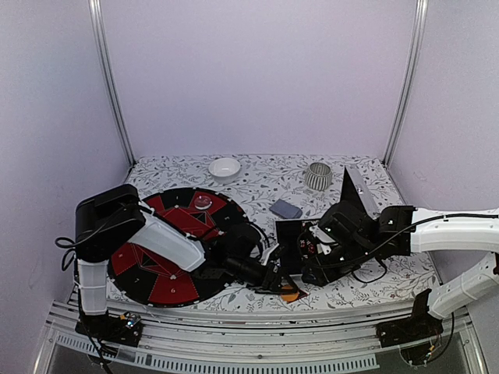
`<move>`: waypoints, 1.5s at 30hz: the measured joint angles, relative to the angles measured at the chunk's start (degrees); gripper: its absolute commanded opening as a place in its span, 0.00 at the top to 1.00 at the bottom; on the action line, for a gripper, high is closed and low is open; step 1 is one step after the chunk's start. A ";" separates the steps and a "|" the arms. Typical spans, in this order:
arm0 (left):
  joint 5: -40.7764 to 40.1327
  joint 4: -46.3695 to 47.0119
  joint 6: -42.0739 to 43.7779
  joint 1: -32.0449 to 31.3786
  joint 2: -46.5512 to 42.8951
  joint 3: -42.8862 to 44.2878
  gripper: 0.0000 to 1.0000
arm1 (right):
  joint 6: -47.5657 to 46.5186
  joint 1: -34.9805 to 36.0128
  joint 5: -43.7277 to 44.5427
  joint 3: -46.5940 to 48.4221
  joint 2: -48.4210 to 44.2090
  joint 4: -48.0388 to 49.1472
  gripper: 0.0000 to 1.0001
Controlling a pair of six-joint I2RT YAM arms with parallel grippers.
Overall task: Distribute texas hold em gaming equipment
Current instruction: Place the big blind button at the center of the board, then pass from the right arm to the left
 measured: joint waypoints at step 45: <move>-4.11 -9.92 3.21 5.53 -31.61 -8.70 0.28 | -39.10 6.14 6.71 2.89 1.03 24.76 0.75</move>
